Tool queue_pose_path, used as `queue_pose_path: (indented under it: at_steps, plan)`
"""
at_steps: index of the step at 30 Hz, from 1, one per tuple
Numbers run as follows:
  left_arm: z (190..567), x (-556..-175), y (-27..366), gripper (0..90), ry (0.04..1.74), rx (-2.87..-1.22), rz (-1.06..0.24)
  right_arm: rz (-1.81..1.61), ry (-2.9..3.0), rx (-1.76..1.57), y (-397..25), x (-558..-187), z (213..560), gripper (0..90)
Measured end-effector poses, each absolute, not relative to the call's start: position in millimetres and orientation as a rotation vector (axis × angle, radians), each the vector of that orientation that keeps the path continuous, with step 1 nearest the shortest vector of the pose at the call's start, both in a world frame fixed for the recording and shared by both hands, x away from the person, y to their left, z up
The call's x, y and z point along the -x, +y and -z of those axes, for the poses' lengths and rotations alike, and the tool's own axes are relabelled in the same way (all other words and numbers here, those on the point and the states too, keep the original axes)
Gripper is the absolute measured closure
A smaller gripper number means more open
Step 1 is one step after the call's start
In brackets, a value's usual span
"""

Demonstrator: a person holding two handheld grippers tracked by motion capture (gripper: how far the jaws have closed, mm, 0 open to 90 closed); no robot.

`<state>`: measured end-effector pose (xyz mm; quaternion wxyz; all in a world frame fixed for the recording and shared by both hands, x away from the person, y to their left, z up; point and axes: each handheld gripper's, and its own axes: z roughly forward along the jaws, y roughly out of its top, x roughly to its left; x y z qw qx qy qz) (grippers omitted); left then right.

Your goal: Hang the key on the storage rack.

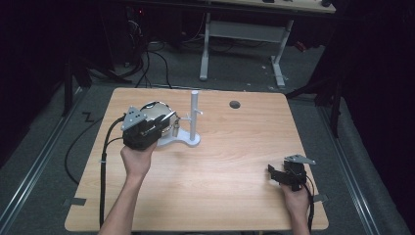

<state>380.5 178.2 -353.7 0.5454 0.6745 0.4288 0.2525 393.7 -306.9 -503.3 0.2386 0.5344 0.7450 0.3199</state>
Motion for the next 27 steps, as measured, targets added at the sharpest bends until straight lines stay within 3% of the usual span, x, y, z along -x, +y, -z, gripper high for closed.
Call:
queue_pose_path:
  at_steps: [27]
  plan:
    - [354.6,-380.8,178.3,77.8,1.030,-1.624,-0.614,-0.877,2.041,-1.464,-306.9,-393.7,503.3,28.6]
